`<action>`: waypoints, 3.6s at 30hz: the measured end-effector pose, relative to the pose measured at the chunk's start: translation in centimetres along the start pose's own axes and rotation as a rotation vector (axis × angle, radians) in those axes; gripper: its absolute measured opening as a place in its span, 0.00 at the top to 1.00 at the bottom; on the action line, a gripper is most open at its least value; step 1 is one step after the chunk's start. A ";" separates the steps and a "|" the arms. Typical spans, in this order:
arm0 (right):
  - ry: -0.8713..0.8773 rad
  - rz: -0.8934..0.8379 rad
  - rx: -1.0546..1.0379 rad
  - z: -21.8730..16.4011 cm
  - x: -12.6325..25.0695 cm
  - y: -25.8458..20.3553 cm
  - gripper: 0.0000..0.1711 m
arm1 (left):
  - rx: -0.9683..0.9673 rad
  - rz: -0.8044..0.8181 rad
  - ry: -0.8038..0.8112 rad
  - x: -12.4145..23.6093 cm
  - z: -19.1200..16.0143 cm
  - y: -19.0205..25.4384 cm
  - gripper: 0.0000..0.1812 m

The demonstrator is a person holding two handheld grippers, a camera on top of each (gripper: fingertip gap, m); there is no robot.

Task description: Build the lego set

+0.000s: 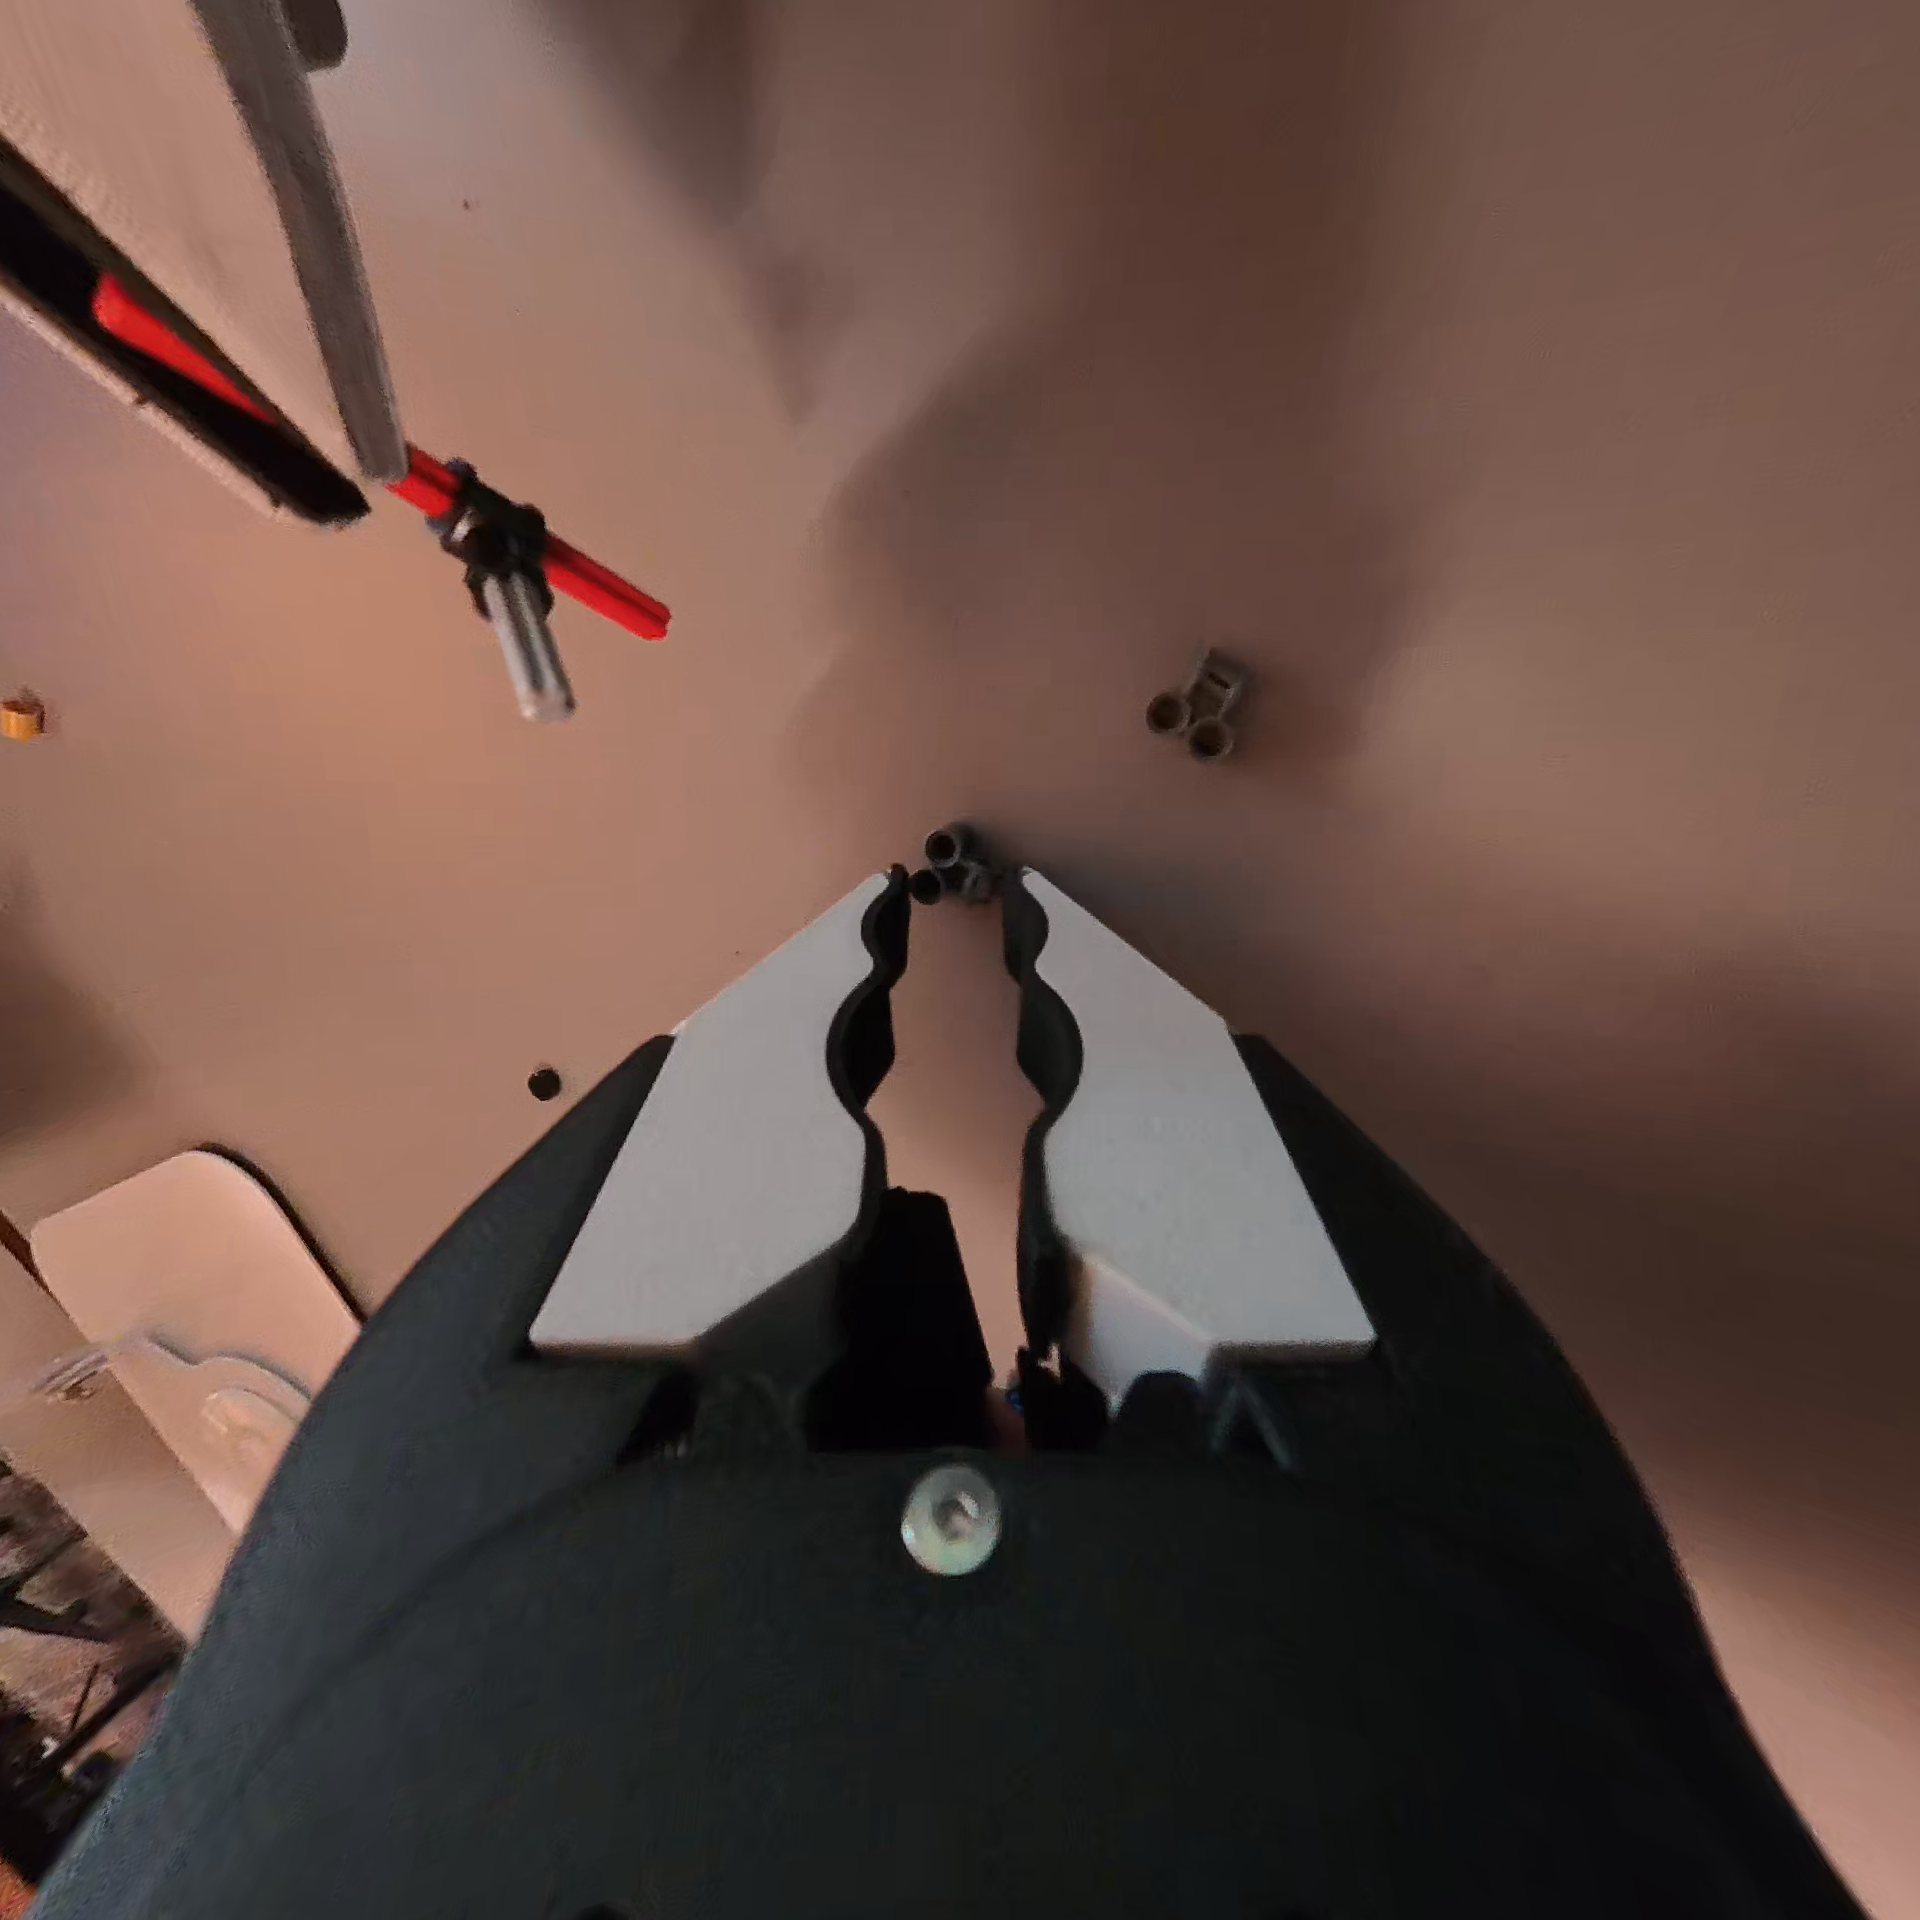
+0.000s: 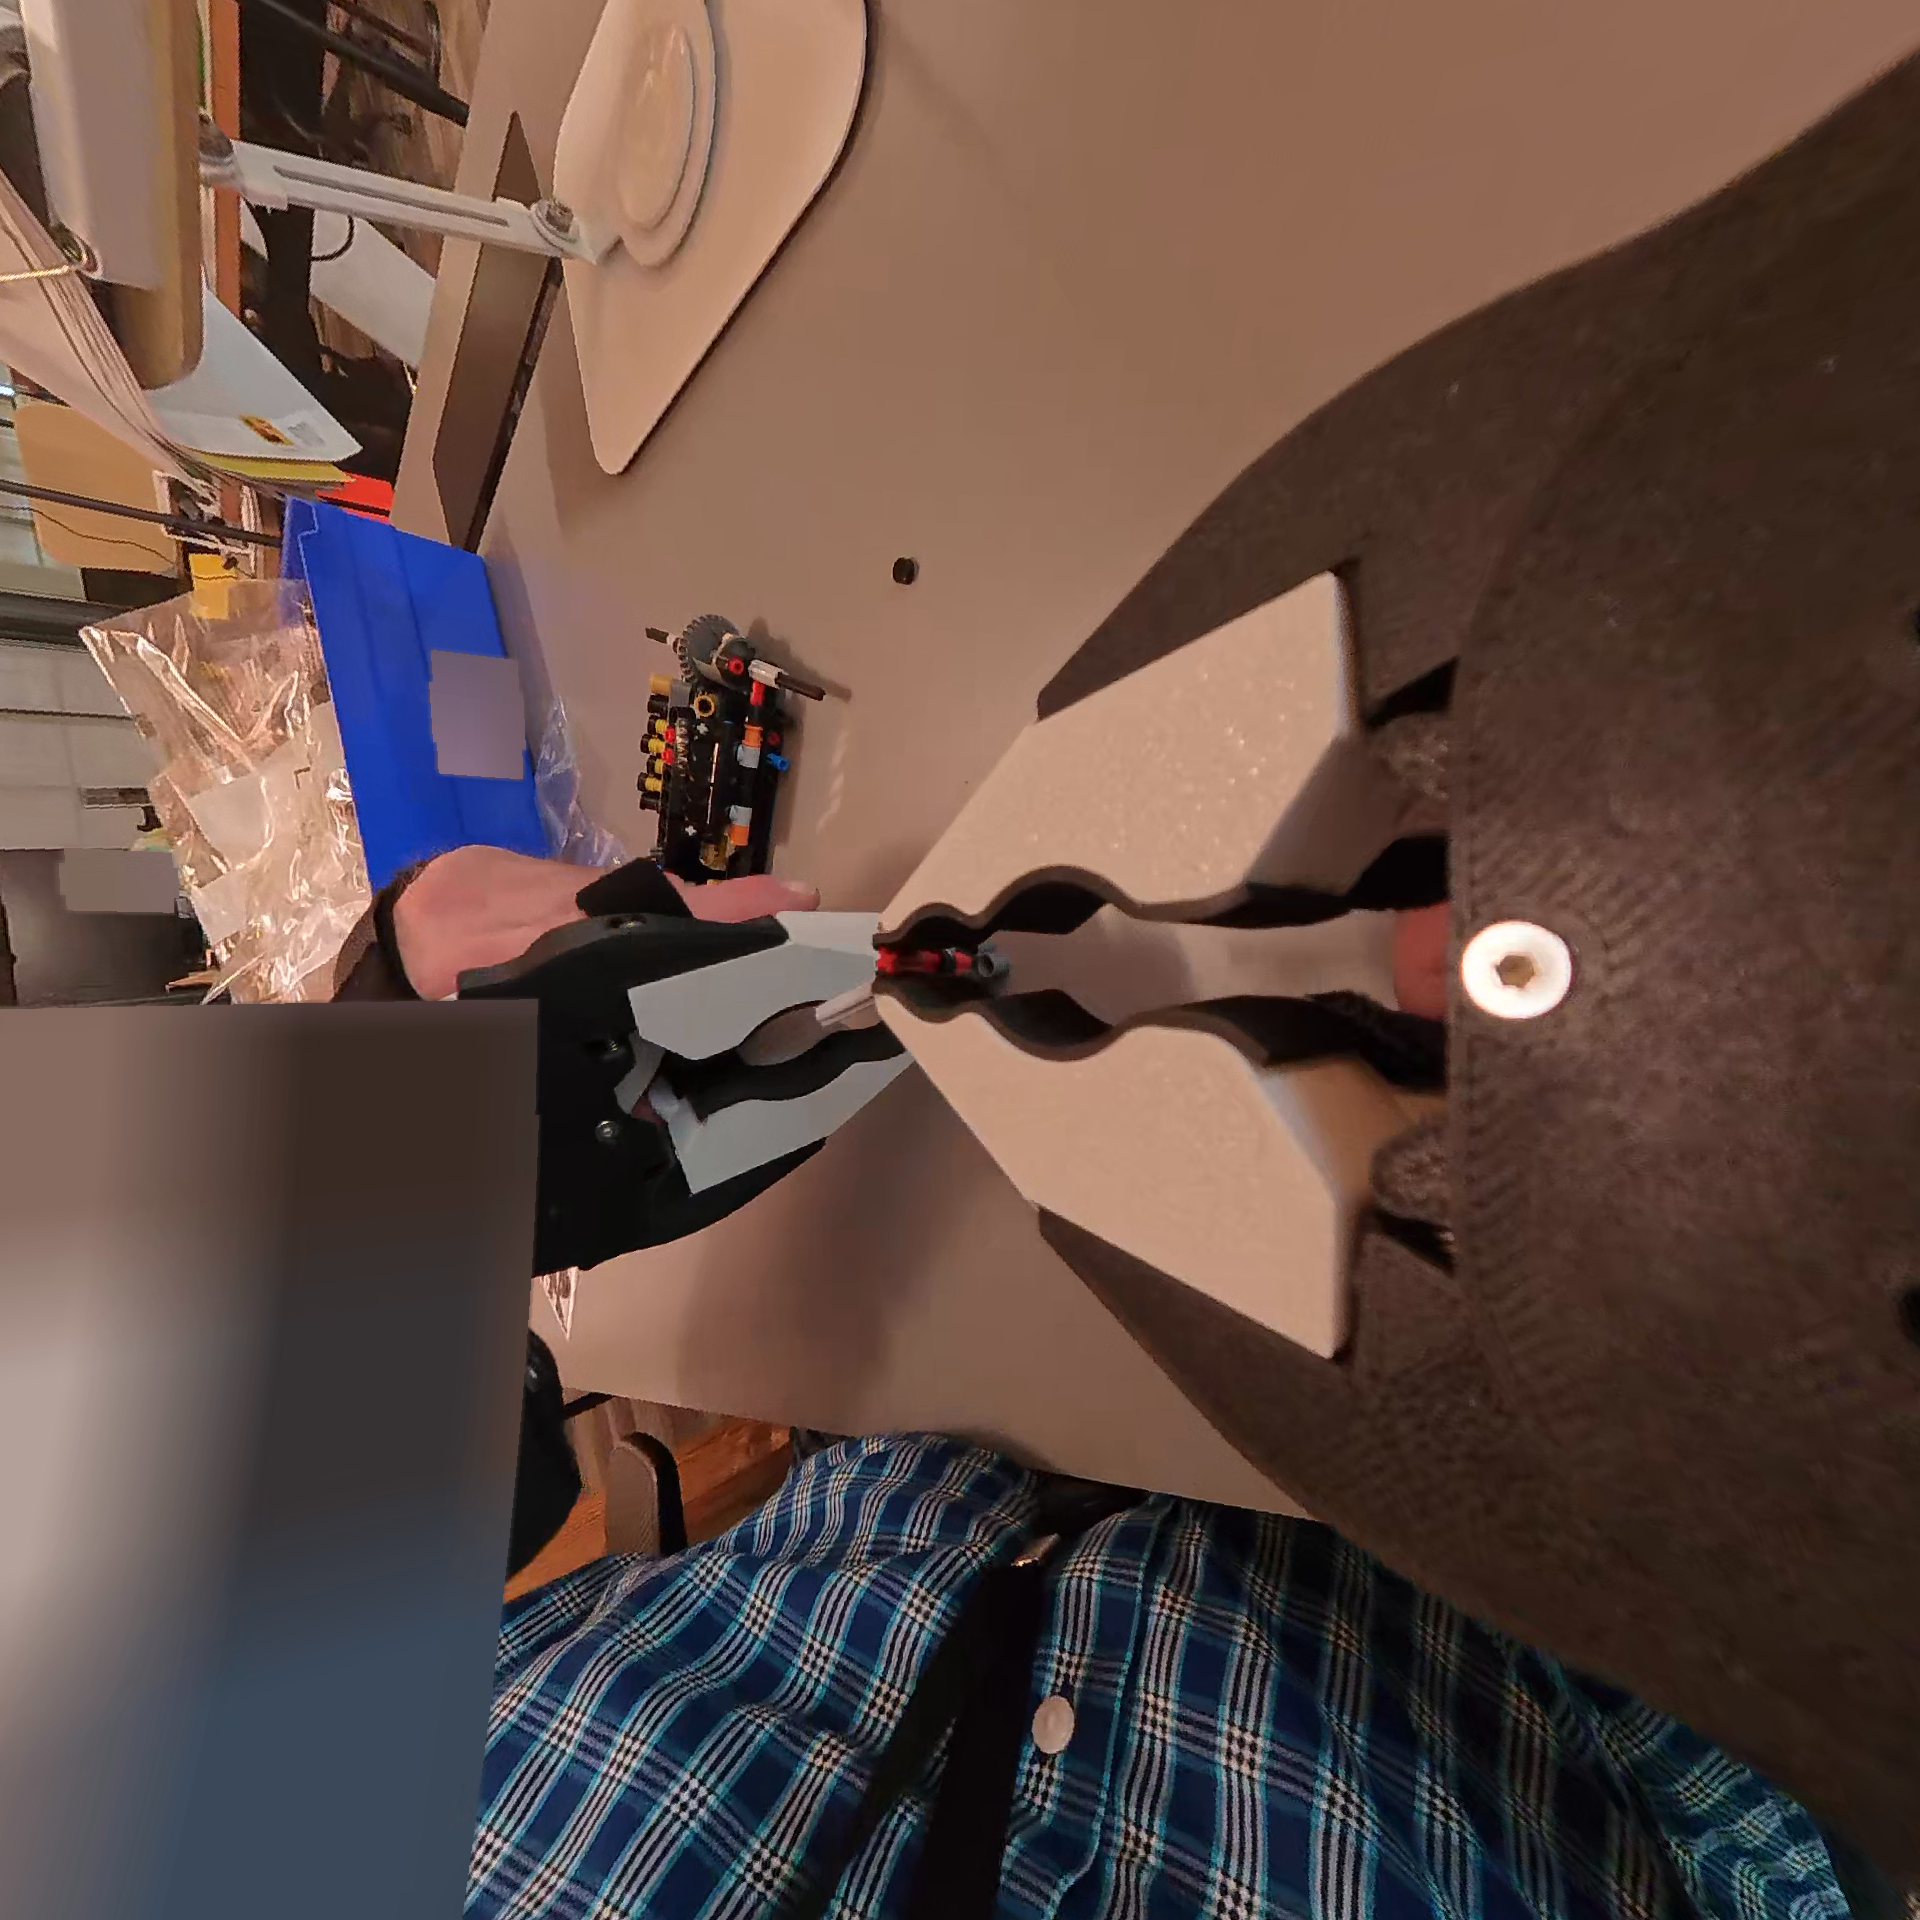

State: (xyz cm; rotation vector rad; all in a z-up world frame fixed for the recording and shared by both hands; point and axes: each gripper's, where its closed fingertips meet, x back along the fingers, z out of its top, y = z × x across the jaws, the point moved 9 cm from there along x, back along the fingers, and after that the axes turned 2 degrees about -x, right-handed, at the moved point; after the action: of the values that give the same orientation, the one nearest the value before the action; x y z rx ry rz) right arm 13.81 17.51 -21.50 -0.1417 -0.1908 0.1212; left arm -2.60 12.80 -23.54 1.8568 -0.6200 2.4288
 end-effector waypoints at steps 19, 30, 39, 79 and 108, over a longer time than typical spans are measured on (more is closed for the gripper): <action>0.098 0.021 -0.145 0.3 0.9 1.2 1.00 | 0.506 0.068 0.206 -0.1 0.2 -0.3 0.92; 0.170 -0.008 -0.232 1.8 1.4 1.4 1.00 | 0.885 0.305 0.632 1.7 0.6 -0.7 0.92; 0.141 -0.041 -0.204 2.4 1.6 1.2 1.00 | 0.913 0.356 0.813 2.4 0.6 -0.8 0.92; 0.122 -0.005 -0.057 3.4 1.5 -0.5 0.99 | 0.780 0.301 0.849 4.1 1.1 -1.1 0.92; -0.008 0.236 0.585 5.7 1.3 -5.4 0.99 | 0.408 -0.222 0.777 6.8 2.4 -2.0 0.92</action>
State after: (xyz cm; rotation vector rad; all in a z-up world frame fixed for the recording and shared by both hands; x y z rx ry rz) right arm 14.50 13.09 -14.90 0.4206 -0.1399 0.4065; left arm -1.89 12.41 -16.13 0.8113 0.1297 2.9267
